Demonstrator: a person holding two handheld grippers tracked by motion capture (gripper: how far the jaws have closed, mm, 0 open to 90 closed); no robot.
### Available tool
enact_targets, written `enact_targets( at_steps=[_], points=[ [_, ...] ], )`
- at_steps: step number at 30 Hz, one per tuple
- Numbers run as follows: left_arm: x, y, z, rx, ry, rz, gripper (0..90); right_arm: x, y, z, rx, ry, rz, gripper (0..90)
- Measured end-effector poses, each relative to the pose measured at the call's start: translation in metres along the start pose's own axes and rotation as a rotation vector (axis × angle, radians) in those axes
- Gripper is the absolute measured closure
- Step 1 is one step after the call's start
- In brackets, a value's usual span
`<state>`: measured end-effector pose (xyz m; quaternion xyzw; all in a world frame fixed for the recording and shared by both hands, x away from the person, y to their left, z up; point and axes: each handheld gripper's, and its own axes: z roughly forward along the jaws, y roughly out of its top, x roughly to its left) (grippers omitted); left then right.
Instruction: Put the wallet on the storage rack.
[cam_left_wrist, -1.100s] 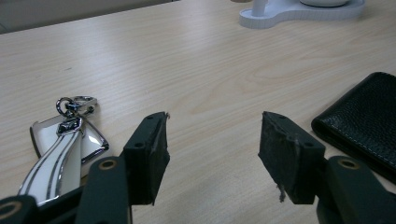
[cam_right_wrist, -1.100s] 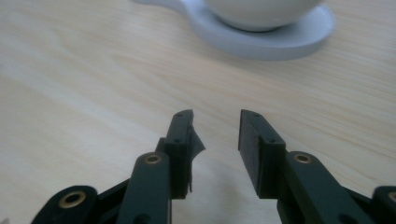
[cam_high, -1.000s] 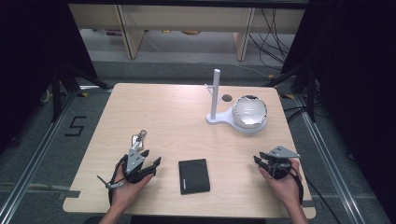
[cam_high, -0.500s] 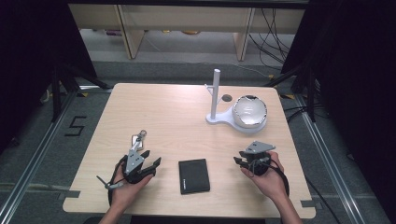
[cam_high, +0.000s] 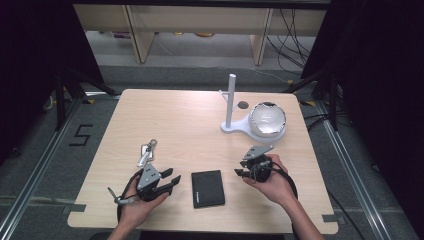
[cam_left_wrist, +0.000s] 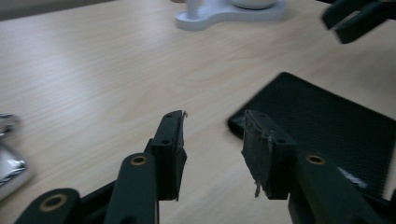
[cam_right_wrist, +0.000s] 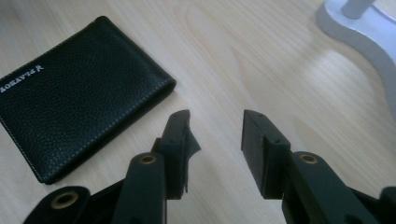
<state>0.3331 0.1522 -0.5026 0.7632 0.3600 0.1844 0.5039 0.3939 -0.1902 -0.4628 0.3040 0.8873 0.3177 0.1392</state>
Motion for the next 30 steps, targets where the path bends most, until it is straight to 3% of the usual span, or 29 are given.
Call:
enact_targets(
  at_steps=[1, 2, 3, 4, 7, 10, 11, 19, 20, 22, 23, 24, 25, 27, 29, 30],
  points=[
    [-0.010, 0.003, 0.001, 0.021, -0.044, 0.008, 59.2, 0.002, 0.004, 0.004, -0.001, 0.014, 0.000, 62.8],
    [-0.010, 0.003, 0.001, 0.021, -0.044, 0.008, 59.6, 0.002, 0.004, 0.004, -0.001, 0.014, 0.000, 62.8],
    [-0.020, 0.007, 0.001, 0.048, -0.089, 0.046, 60.5, 0.003, 0.008, 0.008, 0.010, 0.032, 0.000, 62.5],
    [-0.020, 0.007, 0.001, 0.048, -0.089, 0.046, 61.3, 0.003, 0.008, 0.008, 0.010, 0.032, 0.000, 62.5],
    [-0.039, 0.010, 0.007, 0.097, -0.172, 0.086, 63.8, 0.005, 0.017, 0.016, 0.040, 0.053, -0.028, 61.6],
    [-0.046, 0.011, 0.009, 0.128, -0.188, 0.102, 65.2, 0.006, 0.021, 0.020, 0.040, 0.063, -0.029, 61.4],
    [-0.048, 0.010, 0.013, 0.137, -0.211, 0.118, 65.1, 0.008, 0.026, 0.022, 0.057, 0.097, -0.009, 61.1],
    [-0.052, 0.008, 0.017, 0.140, -0.224, 0.098, 63.1, 0.005, 0.040, 0.034, 0.100, 0.174, -0.025, 58.2],
    [-0.050, 0.008, 0.016, 0.151, -0.218, 0.113, 62.9, 0.005, 0.041, 0.036, 0.106, 0.178, -0.026, 57.9],
    [-0.050, 0.006, 0.016, 0.146, -0.207, 0.100, 62.4, 0.005, 0.043, 0.039, 0.115, 0.185, -0.030, 57.5],
    [-0.048, 0.006, 0.017, 0.148, -0.210, 0.097, 62.0, 0.007, 0.043, 0.040, 0.128, 0.184, -0.007, 57.4],
    [-0.049, 0.005, 0.017, 0.146, -0.208, 0.083, 61.6, 0.007, 0.043, 0.041, 0.126, 0.188, -0.023, 57.2],
    [-0.047, 0.004, 0.017, 0.150, -0.193, 0.100, 61.0, 0.008, 0.043, 0.042, 0.131, 0.194, -0.022, 56.9],
    [-0.047, 0.004, 0.018, 0.157, -0.208, 0.083, 60.5, 0.009, 0.043, 0.043, 0.134, 0.193, -0.023, 56.7],
    [-0.045, 0.004, 0.017, 0.175, -0.200, 0.113, 60.3, 0.010, 0.043, 0.044, 0.139, 0.181, -0.019, 56.5],
    [-0.049, 0.002, 0.019, 0.141, -0.199, 0.079, 59.9, 0.010, 0.042, 0.044, 0.148, 0.185, -0.012, 56.4]
  ],
)
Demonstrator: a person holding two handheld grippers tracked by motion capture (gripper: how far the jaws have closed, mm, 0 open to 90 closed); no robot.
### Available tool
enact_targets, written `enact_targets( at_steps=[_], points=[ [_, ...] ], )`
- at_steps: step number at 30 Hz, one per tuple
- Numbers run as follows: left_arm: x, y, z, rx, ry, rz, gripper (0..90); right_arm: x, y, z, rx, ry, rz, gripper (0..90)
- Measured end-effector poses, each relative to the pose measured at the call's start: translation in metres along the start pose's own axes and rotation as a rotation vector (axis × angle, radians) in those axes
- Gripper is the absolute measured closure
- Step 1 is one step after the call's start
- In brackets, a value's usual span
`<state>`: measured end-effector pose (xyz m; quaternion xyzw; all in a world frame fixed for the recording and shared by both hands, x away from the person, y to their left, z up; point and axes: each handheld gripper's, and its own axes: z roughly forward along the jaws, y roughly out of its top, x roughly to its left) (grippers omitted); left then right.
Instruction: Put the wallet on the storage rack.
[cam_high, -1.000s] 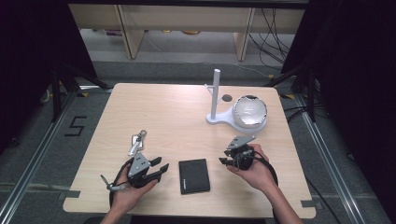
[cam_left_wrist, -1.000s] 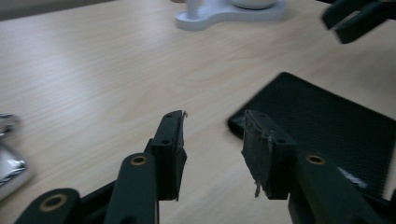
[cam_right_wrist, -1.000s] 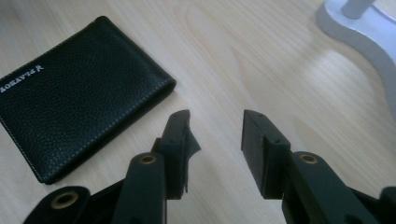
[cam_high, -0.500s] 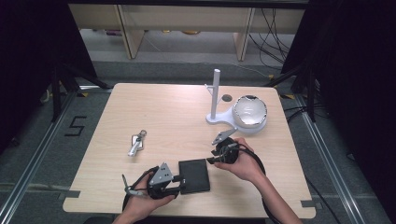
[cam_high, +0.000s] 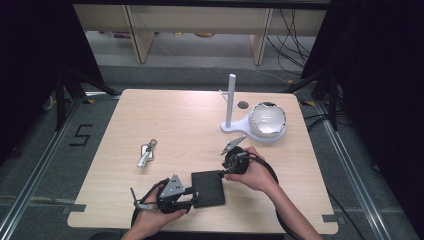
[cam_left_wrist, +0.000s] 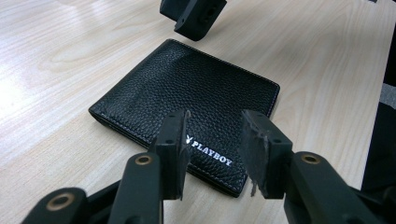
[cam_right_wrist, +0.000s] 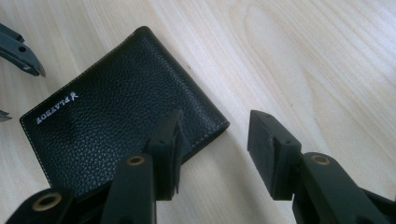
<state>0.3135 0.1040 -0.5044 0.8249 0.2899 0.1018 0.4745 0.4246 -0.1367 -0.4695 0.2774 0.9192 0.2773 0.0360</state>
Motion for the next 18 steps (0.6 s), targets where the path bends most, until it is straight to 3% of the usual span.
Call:
enact_targets(
  at_steps=[3, 6, 9, 10, 18],
  points=[
    [0.002, 0.000, 0.000, 0.028, -0.010, 0.019, 59.7, -0.001, 0.000, 0.002, 0.001, 0.001, -0.002, 56.1],
    [0.001, -0.001, 0.001, 0.019, -0.007, 0.006, 59.6, -0.001, 0.002, 0.005, 0.010, 0.009, 0.005, 55.1],
    [0.003, -0.001, 0.001, 0.042, -0.003, 0.028, 59.6, -0.001, 0.003, 0.008, 0.015, 0.015, 0.013, 54.2],
    [0.001, -0.001, 0.002, 0.023, -0.010, 0.009, 59.6, -0.001, 0.005, 0.011, 0.020, 0.027, 0.025, 52.9],
    [0.001, -0.003, 0.004, 0.036, -0.019, 0.014, 59.6, -0.003, 0.012, 0.020, 0.047, 0.060, 0.045, 51.1]
  ],
)
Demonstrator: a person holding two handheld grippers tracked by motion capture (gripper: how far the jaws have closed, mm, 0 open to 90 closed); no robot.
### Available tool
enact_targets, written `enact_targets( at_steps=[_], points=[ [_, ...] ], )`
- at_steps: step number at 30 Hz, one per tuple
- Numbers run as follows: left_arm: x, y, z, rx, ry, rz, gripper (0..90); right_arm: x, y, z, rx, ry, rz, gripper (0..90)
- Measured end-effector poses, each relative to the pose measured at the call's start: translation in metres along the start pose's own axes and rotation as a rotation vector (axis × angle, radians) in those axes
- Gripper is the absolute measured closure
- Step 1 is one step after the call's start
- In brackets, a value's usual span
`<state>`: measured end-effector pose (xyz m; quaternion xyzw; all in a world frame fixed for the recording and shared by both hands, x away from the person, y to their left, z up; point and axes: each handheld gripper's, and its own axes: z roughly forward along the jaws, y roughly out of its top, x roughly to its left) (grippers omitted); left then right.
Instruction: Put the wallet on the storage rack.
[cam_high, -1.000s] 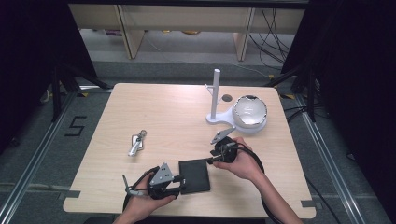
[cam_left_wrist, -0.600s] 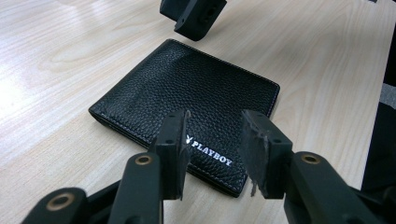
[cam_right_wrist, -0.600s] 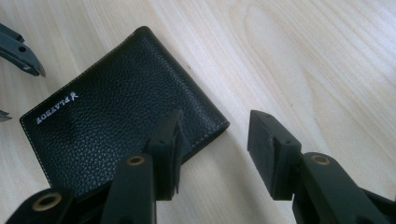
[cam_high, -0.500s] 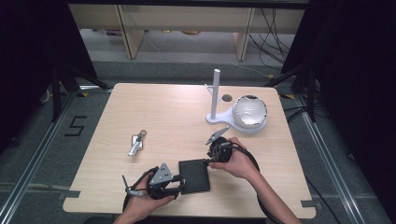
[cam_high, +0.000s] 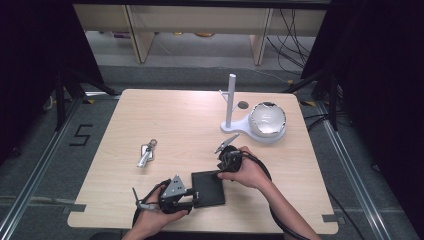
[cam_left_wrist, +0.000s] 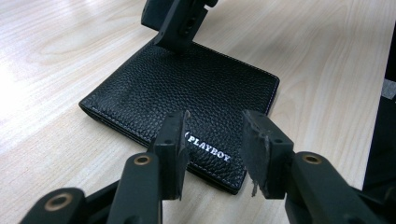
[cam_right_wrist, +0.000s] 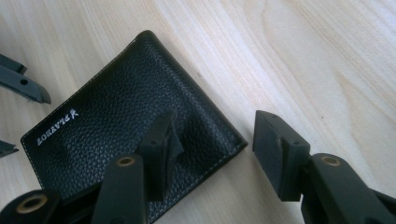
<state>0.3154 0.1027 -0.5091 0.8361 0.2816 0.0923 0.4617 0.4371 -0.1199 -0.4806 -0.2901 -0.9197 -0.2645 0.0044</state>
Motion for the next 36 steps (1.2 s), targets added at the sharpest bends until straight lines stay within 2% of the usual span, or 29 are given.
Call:
enact_targets(
  at_steps=[1, 3, 5, 6, 7, 8, 9, 10, 12, 13, 14, 17, 19, 20, 21, 22, 23, 24, 25, 26, 27, 29, 35, 36],
  points=[
    [0.001, 0.000, 0.000, 0.007, 0.004, 0.007, 59.6, 0.000, 0.001, 0.001, 0.005, 0.015, 0.002, 50.4],
    [0.000, 0.000, 0.001, -0.004, -0.001, -0.005, 59.6, -0.003, 0.002, 0.003, 0.007, 0.017, 0.005, 49.6],
    [0.000, 0.000, 0.000, 0.007, -0.002, -0.002, 59.6, -0.005, 0.003, 0.004, 0.011, 0.023, 0.007, 49.4],
    [-0.001, -0.001, 0.002, -0.012, 0.005, -0.008, 59.6, -0.005, 0.003, 0.005, 0.009, 0.034, 0.012, 49.3],
    [-0.001, 0.000, 0.001, -0.002, 0.004, -0.010, 59.5, -0.006, 0.003, 0.006, 0.014, 0.041, 0.025, 48.9],
    [-0.001, 0.000, 0.001, 0.000, 0.007, -0.009, 59.5, -0.007, 0.002, 0.007, 0.018, 0.056, 0.055, 48.8],
    [0.000, 0.000, 0.001, 0.012, 0.008, 0.002, 59.5, -0.010, 0.002, 0.008, 0.018, 0.073, 0.062, 48.7],
    [0.000, 0.000, 0.001, 0.009, -0.008, -0.008, 59.5, -0.012, 0.001, 0.009, 0.017, 0.079, 0.075, 49.3],
    [0.001, -0.001, 0.001, 0.022, -0.005, 0.003, 59.5, -0.015, 0.000, 0.009, 0.011, 0.114, 0.079, 52.3],
    [0.001, -0.001, 0.002, 0.006, 0.006, 0.000, 59.4, -0.016, -0.001, 0.009, 0.010, 0.134, 0.076, 53.1],
    [0.000, -0.002, 0.003, 0.001, 0.003, -0.005, 59.4, -0.014, -0.001, 0.008, 0.008, 0.107, 0.076, 55.2],
    [0.001, -0.002, 0.003, 0.002, -0.003, -0.014, 59.4, -0.015, 0.000, 0.009, 0.020, 0.116, 0.068, 58.4],
    [0.001, -0.002, 0.003, 0.004, 0.001, -0.015, 59.4, -0.016, 0.001, 0.007, 0.027, 0.123, 0.066, 66.4],
    [0.003, -0.002, 0.001, 0.024, 0.007, -0.003, 59.3, -0.016, 0.002, 0.006, 0.031, 0.102, 0.065, 68.4],
    [0.002, -0.002, 0.002, 0.008, -0.009, -0.015, 59.3, -0.015, 0.002, 0.004, 0.029, 0.079, 0.051, 72.3],
    [0.003, -0.003, 0.002, 0.005, -0.005, -0.018, 59.3, -0.015, 0.002, 0.004, 0.029, 0.079, 0.051, 72.3],
    [0.005, -0.003, 0.001, 0.027, 0.005, 0.002, 59.2, -0.015, 0.003, 0.004, 0.028, 0.090, 0.047, 74.6],
    [0.005, -0.003, 0.001, 0.027, 0.005, 0.002, 59.2, -0.014, 0.003, 0.004, 0.031, 0.088, 0.047, 75.8],
    [0.004, -0.004, 0.003, -0.003, -0.002, -0.029, 59.1, -0.013, 0.004, 0.003, 0.043, 0.078, 0.053, 76.8],
    [0.004, -0.004, 0.003, -0.003, -0.002, -0.029, 59.1, -0.013, 0.004, 0.003, 0.043, 0.078, 0.053, 76.8],
    [0.004, -0.004, 0.001, 0.005, 0.007, -0.030, 59.1, -0.011, 0.005, 0.002, 0.047, 0.046, 0.056, 77.5],
    [0.006, -0.004, 0.000, -0.001, -0.004, -0.036, 58.8, -0.008, 0.005, 0.000, 0.035, 0.036, 0.067, 79.1],
    [0.010, -0.003, -0.008, -0.056, 0.017, -0.069, 58.5, 0.000, 0.004, -0.015, -0.018, 0.001, 0.075, 79.7],
    [0.011, -0.002, -0.010, -0.069, 0.026, -0.074, 58.0, 0.003, 0.004, -0.026, -0.056, -0.017, 0.079, 79.8]
  ],
)
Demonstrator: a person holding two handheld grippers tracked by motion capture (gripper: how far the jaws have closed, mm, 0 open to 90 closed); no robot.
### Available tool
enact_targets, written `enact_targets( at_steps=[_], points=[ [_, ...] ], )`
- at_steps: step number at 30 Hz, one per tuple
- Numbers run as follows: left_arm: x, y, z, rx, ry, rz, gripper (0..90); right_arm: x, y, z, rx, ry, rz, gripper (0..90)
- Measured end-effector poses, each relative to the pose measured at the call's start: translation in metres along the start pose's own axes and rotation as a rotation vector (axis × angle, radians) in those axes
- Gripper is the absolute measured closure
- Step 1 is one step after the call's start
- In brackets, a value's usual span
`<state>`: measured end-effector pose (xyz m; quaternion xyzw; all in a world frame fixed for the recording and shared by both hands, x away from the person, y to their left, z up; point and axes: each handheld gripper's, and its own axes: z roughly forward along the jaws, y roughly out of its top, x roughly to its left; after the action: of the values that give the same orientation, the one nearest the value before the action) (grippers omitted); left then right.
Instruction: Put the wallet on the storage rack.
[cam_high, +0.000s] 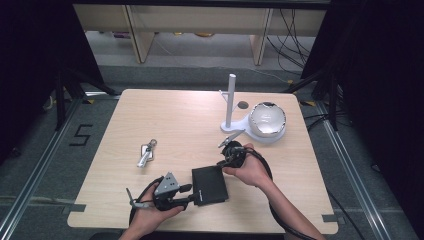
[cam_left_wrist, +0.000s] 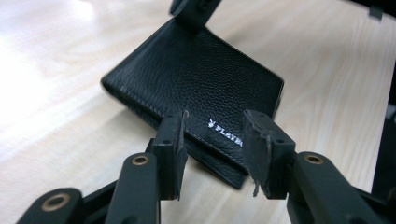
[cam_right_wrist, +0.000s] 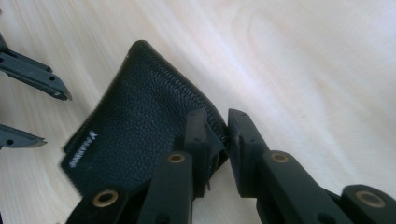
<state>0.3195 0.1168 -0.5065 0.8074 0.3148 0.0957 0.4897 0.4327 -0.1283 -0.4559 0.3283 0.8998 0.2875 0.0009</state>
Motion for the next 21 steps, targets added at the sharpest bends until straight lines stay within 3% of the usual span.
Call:
enact_targets(
  at_steps=[1, 2, 3, 4, 7, 8, 9, 12, 16, 20, 21],
  points=[
    [0.002, 0.001, -0.003, -0.031, 0.014, -0.008, 57.3, 0.000, 0.000, -0.006, -0.025, -0.011, -0.003, 79.8],
    [0.002, 0.001, -0.003, -0.031, 0.014, -0.008, 56.9, 0.000, 0.000, -0.006, -0.025, -0.011, -0.003, 79.8],
    [0.003, 0.002, -0.004, -0.047, 0.024, -0.017, 56.9, 0.000, -0.001, -0.012, -0.058, -0.029, -0.015, 79.9],
    [0.004, 0.002, -0.007, -0.056, 0.036, -0.022, 56.5, 0.003, -0.003, -0.027, -0.107, -0.061, 0.009, 80.0],
    [0.008, 0.001, -0.009, -0.095, 0.039, -0.043, 56.1, 0.001, -0.007, -0.043, -0.173, -0.127, -0.024, 80.1],
    [0.010, 0.001, -0.010, -0.099, 0.046, -0.046, 56.1, 0.001, -0.007, -0.043, -0.173, -0.127, -0.024, 80.1],
    [0.010, 0.001, -0.011, -0.101, 0.055, -0.051, 55.9, -0.001, -0.008, -0.047, -0.214, -0.145, -0.062, 80.1],
    [0.013, 0.000, -0.011, -0.116, 0.064, -0.059, 55.0, -0.002, -0.013, -0.062, -0.252, -0.218, -0.032, 80.2],
    [0.018, -0.001, -0.014, -0.128, 0.113, -0.038, 50.4, -0.011, -0.022, -0.085, -0.281, -0.297, -0.007, 80.2],
    [0.024, -0.003, -0.017, -0.145, 0.169, -0.037, 48.5, -0.018, -0.027, -0.095, -0.327, -0.339, -0.020, 80.2],
    [0.027, -0.004, -0.018, -0.154, 0.173, -0.035, 48.0, -0.019, -0.030, -0.099, -0.333, -0.351, -0.006, 80.2]
  ],
)
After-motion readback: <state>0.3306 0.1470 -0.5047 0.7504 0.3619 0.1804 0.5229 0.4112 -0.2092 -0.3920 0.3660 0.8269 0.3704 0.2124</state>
